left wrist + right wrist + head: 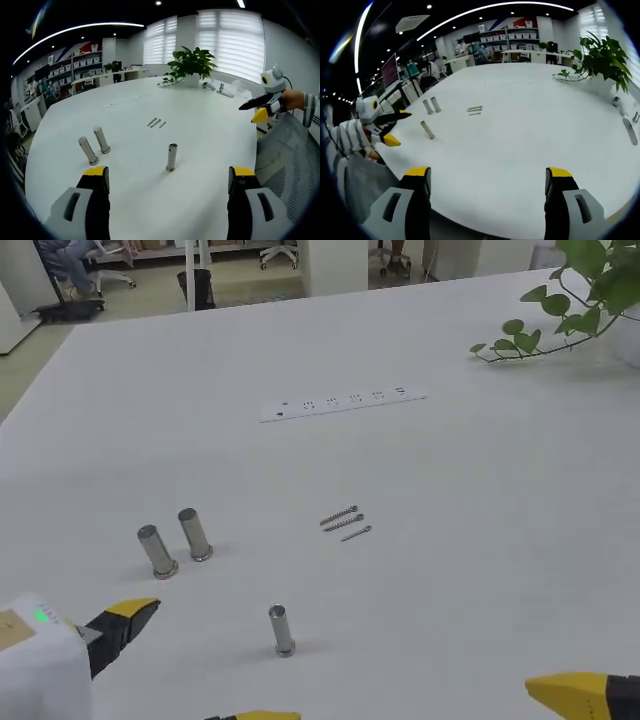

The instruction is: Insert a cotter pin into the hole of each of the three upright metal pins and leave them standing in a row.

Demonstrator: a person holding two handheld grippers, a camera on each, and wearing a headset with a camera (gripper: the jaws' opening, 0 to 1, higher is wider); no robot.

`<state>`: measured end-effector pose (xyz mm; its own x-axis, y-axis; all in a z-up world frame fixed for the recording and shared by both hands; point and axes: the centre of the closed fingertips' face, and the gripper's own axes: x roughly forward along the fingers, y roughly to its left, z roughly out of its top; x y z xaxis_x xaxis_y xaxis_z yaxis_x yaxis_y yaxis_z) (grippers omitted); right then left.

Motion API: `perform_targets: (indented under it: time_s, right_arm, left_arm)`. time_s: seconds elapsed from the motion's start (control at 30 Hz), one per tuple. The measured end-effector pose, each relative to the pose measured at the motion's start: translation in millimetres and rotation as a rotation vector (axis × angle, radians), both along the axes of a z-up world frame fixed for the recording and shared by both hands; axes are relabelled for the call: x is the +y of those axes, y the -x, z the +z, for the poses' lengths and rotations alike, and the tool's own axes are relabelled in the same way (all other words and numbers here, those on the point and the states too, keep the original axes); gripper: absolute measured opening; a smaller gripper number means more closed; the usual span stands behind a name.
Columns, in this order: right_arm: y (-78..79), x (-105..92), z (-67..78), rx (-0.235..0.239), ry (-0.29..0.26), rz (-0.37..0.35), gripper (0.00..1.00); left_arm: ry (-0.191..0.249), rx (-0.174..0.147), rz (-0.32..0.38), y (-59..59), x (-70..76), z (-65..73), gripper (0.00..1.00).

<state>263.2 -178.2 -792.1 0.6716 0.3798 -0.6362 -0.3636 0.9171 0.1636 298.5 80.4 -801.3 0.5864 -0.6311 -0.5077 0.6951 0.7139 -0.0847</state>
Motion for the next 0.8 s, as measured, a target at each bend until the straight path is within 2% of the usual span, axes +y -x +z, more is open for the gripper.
perform_targets:
  time_s: [0.1, 0.37, 0.53, 0.8]
  right_arm:
    - [-1.6, 0.7, 0.8, -0.003, 0.006, 0.008, 0.96]
    - [-5.5, 1.6, 1.4, -0.006, 0.014, 0.030, 0.96]
    - [-5.4, 3.1, -2.2, 0.003, 0.009, 0.037, 0.96]
    - [-5.5, 6.3, -0.1, 0.005, 0.016, 0.069, 0.96]
  left_arm:
    - [0.003, 0.024, 0.000, 5.4, -1.1, -1.6, 0.99]
    - [0.016, 0.035, 0.032, 13.6, 0.0, 4.1, 0.99]
    - [0.011, 0.064, 0.053, 17.9, 4.1, -1.8, 0.99]
    - [-0.002, 0.056, 0.080, 22.3, 11.0, 1.4, 0.99]
